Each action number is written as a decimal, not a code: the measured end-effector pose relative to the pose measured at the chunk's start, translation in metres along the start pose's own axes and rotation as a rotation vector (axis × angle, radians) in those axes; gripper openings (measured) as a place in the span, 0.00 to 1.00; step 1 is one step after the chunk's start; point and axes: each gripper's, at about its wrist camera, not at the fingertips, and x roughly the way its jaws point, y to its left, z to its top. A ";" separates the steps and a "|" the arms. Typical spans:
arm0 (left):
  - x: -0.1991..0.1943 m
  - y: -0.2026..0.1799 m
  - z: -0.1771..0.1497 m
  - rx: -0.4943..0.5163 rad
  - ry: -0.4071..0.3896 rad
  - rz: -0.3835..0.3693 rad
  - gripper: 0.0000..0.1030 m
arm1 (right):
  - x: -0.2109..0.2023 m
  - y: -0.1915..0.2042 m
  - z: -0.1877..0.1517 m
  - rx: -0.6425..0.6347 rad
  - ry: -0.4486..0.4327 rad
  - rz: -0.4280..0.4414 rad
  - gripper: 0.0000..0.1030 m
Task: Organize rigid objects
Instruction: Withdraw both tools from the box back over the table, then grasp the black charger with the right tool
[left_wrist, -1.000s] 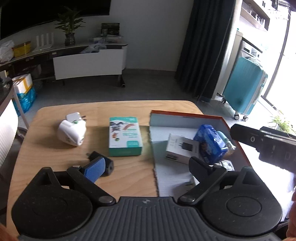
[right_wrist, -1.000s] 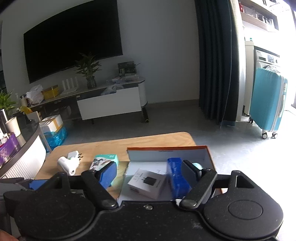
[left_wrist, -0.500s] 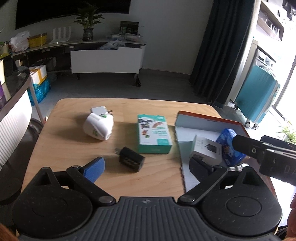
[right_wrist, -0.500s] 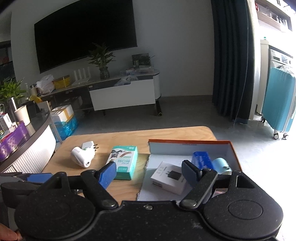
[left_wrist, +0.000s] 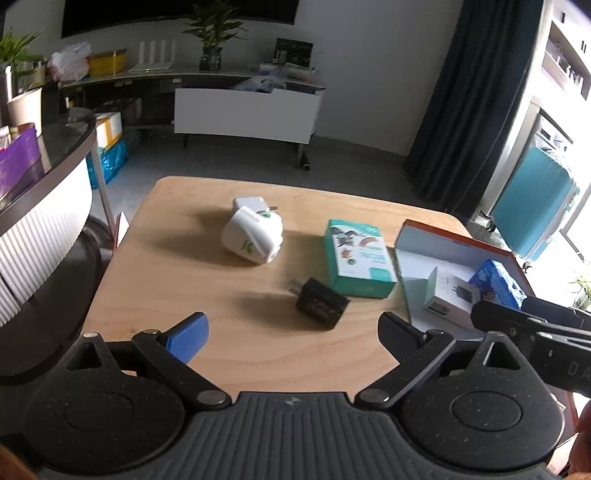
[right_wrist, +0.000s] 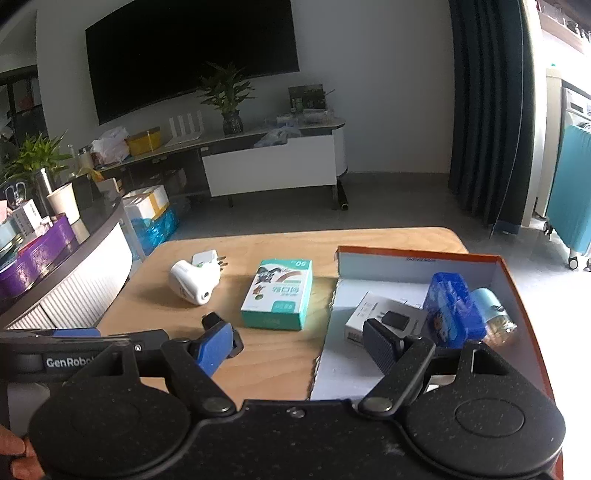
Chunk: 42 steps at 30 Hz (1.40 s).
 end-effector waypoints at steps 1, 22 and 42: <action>0.001 0.003 0.000 -0.004 0.002 0.006 0.98 | 0.001 0.001 -0.001 -0.002 0.003 0.003 0.89; 0.009 0.038 -0.002 -0.069 0.021 0.056 0.98 | 0.019 0.015 -0.010 -0.030 0.050 0.037 0.89; 0.025 0.053 0.002 -0.066 0.038 0.058 0.99 | 0.051 0.048 -0.013 -0.082 0.095 0.095 0.89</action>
